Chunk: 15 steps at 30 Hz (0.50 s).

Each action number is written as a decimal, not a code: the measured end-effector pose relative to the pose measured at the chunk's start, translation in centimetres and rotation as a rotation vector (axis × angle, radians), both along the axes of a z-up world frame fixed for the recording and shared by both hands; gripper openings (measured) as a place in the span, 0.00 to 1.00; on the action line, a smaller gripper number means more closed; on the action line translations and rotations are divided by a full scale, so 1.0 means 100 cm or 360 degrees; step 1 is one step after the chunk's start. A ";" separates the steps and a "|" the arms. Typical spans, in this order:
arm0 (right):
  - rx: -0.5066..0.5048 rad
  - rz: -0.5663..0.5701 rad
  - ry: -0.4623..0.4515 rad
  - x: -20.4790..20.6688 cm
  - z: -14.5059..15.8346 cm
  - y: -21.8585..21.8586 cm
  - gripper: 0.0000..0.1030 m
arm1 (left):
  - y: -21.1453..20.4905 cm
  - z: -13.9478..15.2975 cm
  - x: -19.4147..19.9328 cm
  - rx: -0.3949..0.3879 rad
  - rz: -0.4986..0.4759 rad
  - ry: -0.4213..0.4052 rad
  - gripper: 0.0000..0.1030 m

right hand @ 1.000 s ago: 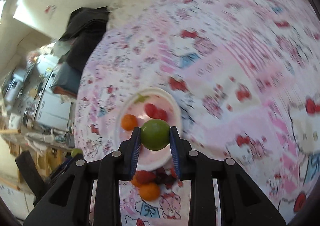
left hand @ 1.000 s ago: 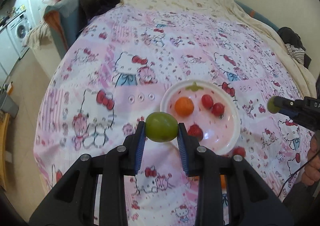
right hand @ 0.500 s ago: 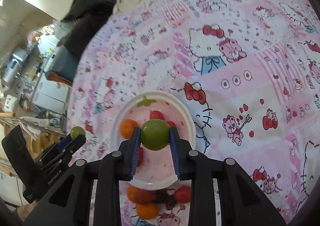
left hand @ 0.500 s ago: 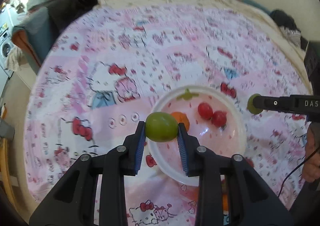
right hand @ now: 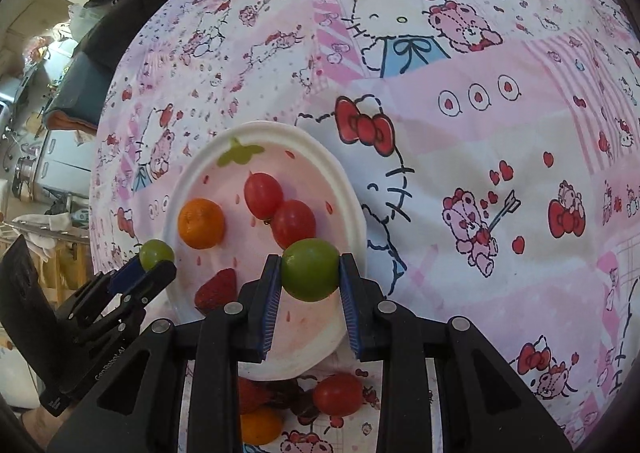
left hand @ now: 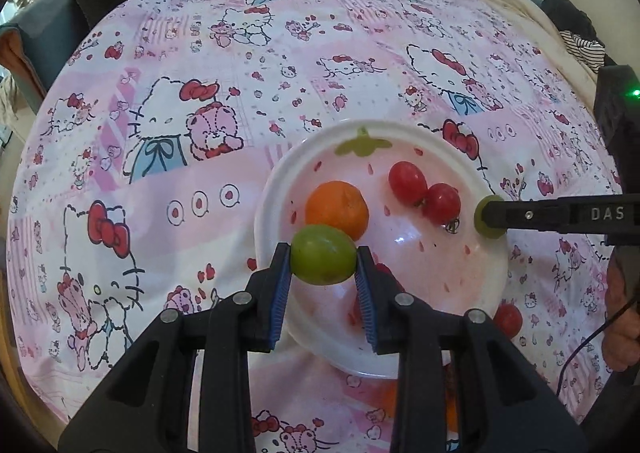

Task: Organize fruits
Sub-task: 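Lower the lime and green tomato onto the plate and open both tools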

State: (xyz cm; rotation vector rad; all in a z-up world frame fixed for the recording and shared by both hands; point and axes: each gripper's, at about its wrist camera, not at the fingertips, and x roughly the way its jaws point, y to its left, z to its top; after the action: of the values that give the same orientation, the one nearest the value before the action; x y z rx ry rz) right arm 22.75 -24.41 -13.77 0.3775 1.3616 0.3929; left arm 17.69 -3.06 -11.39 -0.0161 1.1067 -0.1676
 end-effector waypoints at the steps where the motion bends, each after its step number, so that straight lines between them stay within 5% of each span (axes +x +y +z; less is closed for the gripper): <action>1: 0.0002 -0.0003 0.0014 0.000 -0.002 0.000 0.30 | 0.001 -0.001 0.001 -0.0012 0.0004 0.0014 0.27; 8: 0.0019 0.0001 0.0024 -0.002 -0.003 0.003 0.32 | 0.002 -0.004 0.001 -0.0035 0.0004 0.0045 0.29; 13: 0.0039 -0.0004 0.0058 -0.001 -0.005 0.003 0.33 | 0.003 -0.003 -0.002 -0.0038 0.0030 0.0011 0.56; 15: 0.0066 -0.0012 0.0055 -0.001 -0.005 0.002 0.48 | 0.003 -0.002 -0.002 -0.0042 0.0023 0.0015 0.57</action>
State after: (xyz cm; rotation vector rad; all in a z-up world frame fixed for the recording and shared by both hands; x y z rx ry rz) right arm 22.61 -24.20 -14.22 0.4255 1.3871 0.4105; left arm 17.52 -2.76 -11.57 -0.0486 1.1137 -0.1696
